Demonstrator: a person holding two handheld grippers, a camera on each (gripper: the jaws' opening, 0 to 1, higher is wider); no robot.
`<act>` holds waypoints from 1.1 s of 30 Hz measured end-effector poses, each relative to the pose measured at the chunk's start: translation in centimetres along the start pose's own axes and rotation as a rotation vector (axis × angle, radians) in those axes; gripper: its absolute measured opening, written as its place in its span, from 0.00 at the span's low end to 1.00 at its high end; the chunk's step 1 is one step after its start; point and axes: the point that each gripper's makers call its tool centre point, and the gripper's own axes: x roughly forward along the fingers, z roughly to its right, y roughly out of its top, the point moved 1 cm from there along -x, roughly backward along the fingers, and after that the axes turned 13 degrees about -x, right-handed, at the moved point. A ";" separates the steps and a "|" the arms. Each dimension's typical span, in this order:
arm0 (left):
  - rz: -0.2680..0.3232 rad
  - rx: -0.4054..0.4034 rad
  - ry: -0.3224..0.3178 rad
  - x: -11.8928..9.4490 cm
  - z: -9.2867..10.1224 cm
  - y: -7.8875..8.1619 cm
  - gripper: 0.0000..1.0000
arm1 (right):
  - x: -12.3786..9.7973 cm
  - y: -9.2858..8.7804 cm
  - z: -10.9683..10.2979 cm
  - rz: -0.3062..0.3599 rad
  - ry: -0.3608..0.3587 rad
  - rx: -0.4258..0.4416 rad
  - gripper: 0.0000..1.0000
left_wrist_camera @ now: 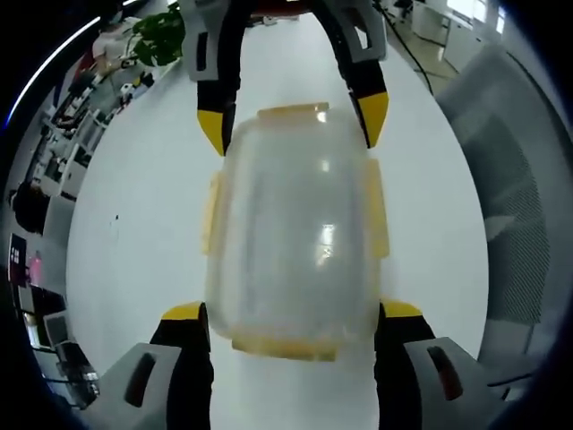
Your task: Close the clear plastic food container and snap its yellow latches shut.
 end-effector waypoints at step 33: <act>0.002 -0.042 0.017 -1.0 -1.4 -3.3 0.72 | 1.5 3.1 1.8 0.010 0.002 -0.022 0.68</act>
